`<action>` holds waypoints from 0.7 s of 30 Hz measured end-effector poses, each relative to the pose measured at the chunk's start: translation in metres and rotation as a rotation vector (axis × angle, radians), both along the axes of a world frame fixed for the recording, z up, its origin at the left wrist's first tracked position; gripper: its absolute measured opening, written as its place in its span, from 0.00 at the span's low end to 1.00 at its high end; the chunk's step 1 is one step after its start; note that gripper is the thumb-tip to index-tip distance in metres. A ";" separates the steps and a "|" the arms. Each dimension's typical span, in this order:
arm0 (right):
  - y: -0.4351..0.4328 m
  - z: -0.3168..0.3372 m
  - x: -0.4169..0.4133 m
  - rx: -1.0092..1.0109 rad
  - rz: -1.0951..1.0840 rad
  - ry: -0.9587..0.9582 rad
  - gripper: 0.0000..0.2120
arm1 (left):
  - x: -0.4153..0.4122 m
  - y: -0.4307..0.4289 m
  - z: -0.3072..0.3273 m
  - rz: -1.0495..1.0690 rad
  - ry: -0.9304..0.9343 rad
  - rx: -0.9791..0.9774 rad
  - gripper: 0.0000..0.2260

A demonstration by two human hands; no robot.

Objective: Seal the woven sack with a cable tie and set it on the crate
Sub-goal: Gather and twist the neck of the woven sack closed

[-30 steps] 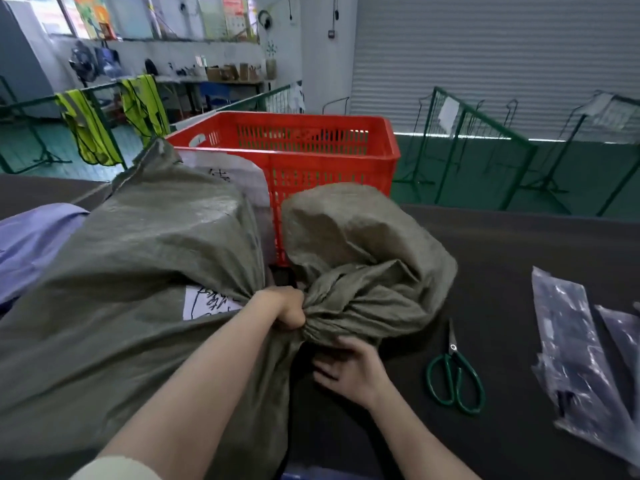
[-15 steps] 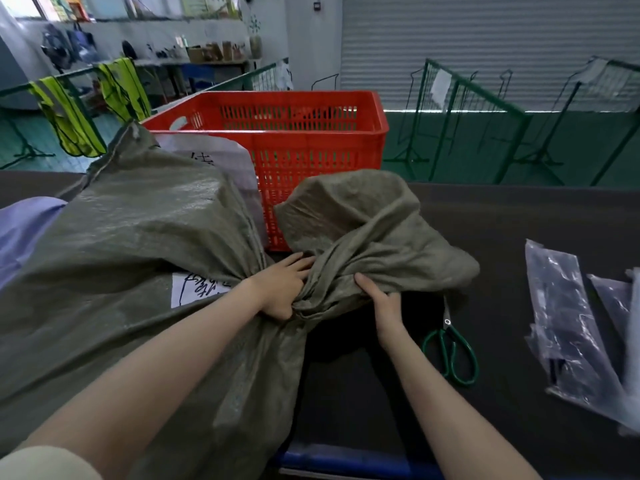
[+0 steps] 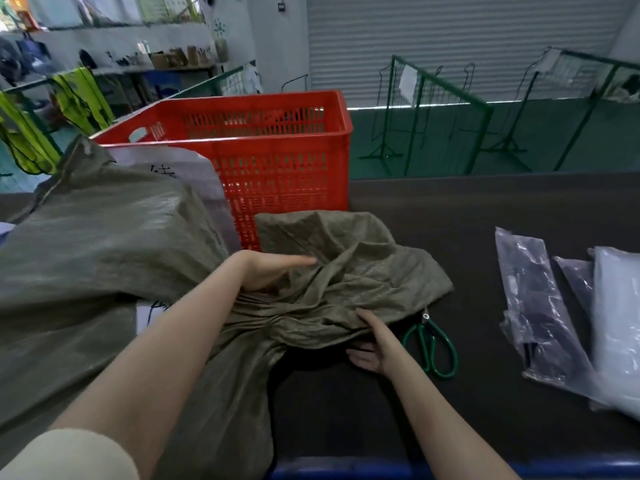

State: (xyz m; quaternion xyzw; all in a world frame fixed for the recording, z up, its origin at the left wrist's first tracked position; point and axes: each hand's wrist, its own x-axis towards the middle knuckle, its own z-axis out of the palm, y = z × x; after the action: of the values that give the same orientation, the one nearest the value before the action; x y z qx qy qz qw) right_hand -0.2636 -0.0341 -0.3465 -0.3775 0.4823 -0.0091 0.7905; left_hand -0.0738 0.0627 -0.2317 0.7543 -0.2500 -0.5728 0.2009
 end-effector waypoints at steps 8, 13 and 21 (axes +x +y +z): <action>-0.025 0.002 -0.007 -0.041 -0.315 -0.086 0.35 | -0.005 -0.059 -0.045 0.174 -0.233 -0.006 0.26; -0.044 0.015 -0.006 -0.137 -0.203 -0.121 0.33 | -0.004 -0.088 -0.052 0.406 -0.055 -0.228 0.15; -0.043 0.018 -0.012 -1.090 -0.126 0.011 0.19 | -0.044 -0.150 -0.010 0.101 -0.078 -0.427 0.12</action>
State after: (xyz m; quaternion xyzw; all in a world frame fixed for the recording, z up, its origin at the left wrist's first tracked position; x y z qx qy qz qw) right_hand -0.2756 -0.0772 -0.3288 -0.7027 0.4337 -0.3029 0.4758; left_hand -0.1176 -0.0872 -0.2414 0.7278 -0.3354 -0.4662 0.3747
